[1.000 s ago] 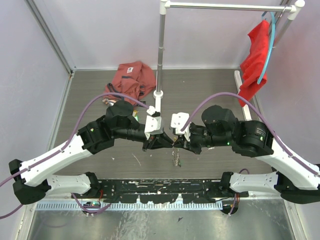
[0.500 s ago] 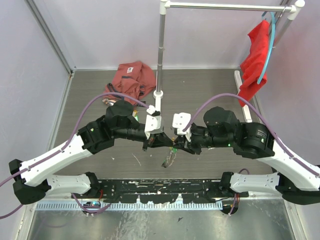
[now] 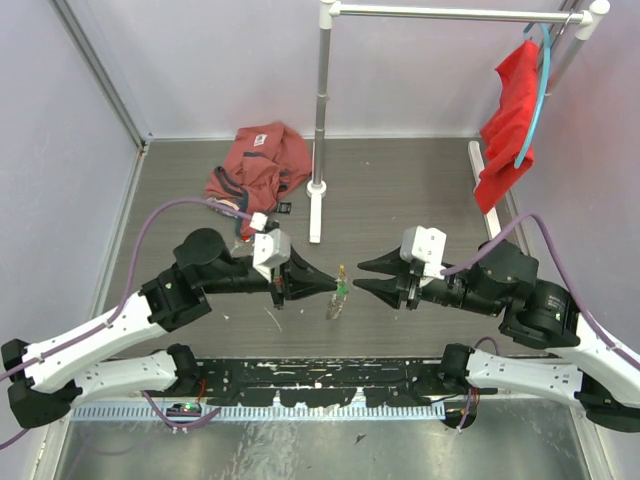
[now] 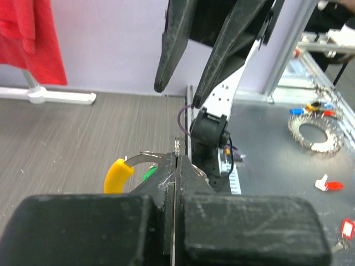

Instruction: Put the keys on the keyring

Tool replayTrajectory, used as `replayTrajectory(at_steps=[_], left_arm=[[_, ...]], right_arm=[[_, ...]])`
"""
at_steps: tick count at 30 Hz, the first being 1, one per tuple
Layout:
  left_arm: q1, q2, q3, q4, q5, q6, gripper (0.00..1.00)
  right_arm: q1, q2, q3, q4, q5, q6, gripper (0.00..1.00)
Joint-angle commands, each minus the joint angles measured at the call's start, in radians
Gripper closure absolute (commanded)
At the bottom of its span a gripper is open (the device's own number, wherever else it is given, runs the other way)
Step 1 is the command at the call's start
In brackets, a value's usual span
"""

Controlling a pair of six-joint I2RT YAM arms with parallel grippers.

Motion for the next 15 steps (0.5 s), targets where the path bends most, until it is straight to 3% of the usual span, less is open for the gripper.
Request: replayTrajectory(at_steps=[1,15], left_arm=[[-0.002,-0.058,-0.055,0.272,-0.066,-0.125,1.0],[-0.003,-0.057,-0.073,0.408,-0.033,-0.198,1.0]], right_arm=[[0.001,-0.035,-0.06,0.224,-0.03,0.054,0.64],[0.001,-0.009,-0.072,0.283,-0.145,0.066,0.7]])
